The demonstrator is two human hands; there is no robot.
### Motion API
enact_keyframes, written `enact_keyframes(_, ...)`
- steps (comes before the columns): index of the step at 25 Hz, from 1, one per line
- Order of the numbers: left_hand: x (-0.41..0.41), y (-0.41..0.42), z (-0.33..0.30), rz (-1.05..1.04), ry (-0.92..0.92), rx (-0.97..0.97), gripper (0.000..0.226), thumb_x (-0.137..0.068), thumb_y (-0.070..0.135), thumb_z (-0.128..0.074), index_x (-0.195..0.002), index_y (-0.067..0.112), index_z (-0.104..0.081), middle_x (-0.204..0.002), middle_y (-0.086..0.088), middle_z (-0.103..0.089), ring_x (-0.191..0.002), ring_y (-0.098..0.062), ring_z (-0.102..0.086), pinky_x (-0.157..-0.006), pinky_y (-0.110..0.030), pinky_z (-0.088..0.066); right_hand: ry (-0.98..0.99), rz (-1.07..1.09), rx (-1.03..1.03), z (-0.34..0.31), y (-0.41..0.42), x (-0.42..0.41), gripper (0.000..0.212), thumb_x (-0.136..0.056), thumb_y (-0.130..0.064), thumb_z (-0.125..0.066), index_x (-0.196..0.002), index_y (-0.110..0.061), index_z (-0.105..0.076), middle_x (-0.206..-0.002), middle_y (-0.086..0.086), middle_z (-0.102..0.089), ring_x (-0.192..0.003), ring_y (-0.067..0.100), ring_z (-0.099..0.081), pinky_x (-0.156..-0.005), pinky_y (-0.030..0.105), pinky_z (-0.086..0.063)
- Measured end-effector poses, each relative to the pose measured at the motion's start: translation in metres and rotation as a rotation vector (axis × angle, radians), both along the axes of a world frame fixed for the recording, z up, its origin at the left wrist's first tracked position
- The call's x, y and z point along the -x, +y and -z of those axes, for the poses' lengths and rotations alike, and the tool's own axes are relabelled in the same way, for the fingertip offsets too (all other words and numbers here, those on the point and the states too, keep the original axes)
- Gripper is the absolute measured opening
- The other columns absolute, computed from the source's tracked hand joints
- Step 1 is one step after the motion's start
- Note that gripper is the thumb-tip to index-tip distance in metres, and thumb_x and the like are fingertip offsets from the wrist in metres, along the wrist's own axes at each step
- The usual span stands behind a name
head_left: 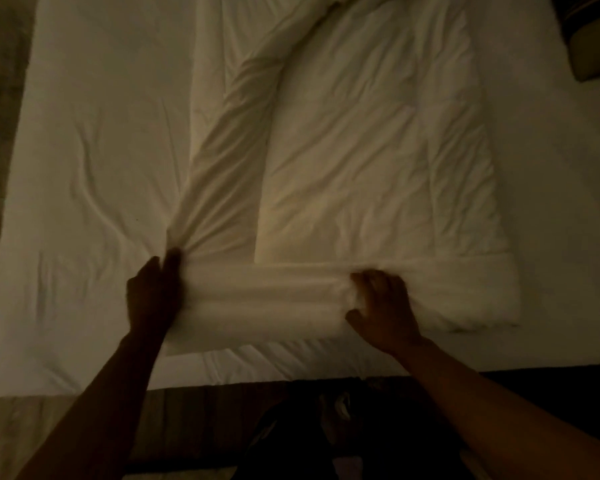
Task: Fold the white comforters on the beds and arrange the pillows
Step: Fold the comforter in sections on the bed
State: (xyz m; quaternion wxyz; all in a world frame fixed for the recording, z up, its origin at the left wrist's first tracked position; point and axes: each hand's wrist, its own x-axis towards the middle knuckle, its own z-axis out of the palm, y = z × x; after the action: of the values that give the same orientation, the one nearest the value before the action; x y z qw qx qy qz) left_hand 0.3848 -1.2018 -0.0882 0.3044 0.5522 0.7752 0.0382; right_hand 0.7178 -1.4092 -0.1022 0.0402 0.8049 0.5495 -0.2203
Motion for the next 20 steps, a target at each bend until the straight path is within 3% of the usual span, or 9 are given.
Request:
enact_keyframes(2,0.016,0.007,-0.004,-0.002,0.083,0.012,0.091,-0.088,0.080,-0.024,-0.127,0.004,-0.054,-0.127,-0.028,-0.058,-0.115,-0.047,-0.053,-0.101,-0.054,-0.041,0.001,-0.026,0.048,0.006,-0.021,-0.021,0.076,-0.074,-0.053,-0.052,-0.144,-0.024,-0.046,-0.142,0.007,-0.047,-0.131,0.032,-0.043,-0.114,0.054,-0.023)
enact_keyframes(6,0.005,0.009,0.013,0.053,0.090,0.238,0.079,-0.095,0.066,-0.033,-0.136,0.000,-0.048,-0.137,-0.031,-0.050,-0.124,-0.048,-0.047,-0.107,-0.050,-0.035,0.030,-0.022,0.083,0.020,-0.033,-0.033,0.070,-0.077,-0.044,-0.047,-0.143,-0.024,-0.048,-0.141,0.010,-0.050,-0.129,0.035,-0.046,-0.111,0.056,-0.030)
enact_keyframes(9,-0.032,0.009,0.019,0.010,0.122,0.257,0.067,-0.101,0.050,-0.039,-0.140,-0.005,-0.039,-0.140,-0.032,-0.045,-0.128,-0.047,-0.044,-0.107,-0.047,-0.035,0.045,0.010,0.068,0.025,-0.027,-0.041,0.065,-0.073,-0.047,-0.045,-0.134,-0.029,-0.055,-0.131,0.008,-0.055,-0.119,0.035,-0.051,-0.104,0.052,-0.038)
enact_keyframes(12,-0.056,0.013,0.011,-0.011,0.204,0.237,0.058,-0.101,0.037,-0.046,-0.136,-0.008,-0.037,-0.137,-0.034,-0.046,-0.127,-0.049,-0.045,-0.103,-0.048,-0.037,0.059,0.068,0.050,0.020,-0.010,-0.053,0.048,-0.069,-0.037,-0.053,-0.115,-0.031,-0.065,-0.112,0.003,-0.059,-0.103,0.030,-0.055,-0.090,0.044,-0.044)
enact_keyframes(15,-0.071,0.026,-0.002,-0.008,0.236,0.243,0.063,-0.097,0.039,-0.054,-0.139,-0.005,-0.037,-0.140,-0.029,-0.046,-0.128,-0.045,-0.045,-0.104,-0.047,-0.039,0.108,0.157,-0.016,0.013,0.024,-0.062,0.018,-0.085,-0.026,-0.056,-0.095,-0.018,-0.068,-0.097,0.007,-0.062,-0.091,0.030,-0.059,-0.077,0.038,-0.046)
enact_keyframes(18,-0.088,0.053,-0.011,-0.039,0.220,0.216,0.067,-0.095,0.044,-0.054,-0.143,0.002,-0.035,-0.142,-0.023,-0.045,-0.128,-0.042,-0.046,-0.106,-0.049,-0.041,0.288,0.240,-0.128,0.009,0.072,-0.070,0.018,-0.094,-0.029,-0.054,-0.090,-0.013,-0.062,-0.089,0.005,-0.064,-0.083,0.025,-0.062,-0.068,0.030,-0.044)
enact_keyframes(20,-0.101,0.077,-0.012,-0.032,0.213,0.165,0.071,-0.092,0.050,-0.054,-0.145,0.006,-0.034,-0.142,-0.022,-0.046,-0.128,-0.041,-0.047,-0.106,-0.051,-0.041,0.436,0.236,-0.164,0.004,0.113,-0.070,0.016,-0.094,-0.029,-0.056,-0.096,-0.015,-0.064,-0.087,0.003,-0.068,-0.080,0.021,-0.065,-0.069,0.031,-0.052)
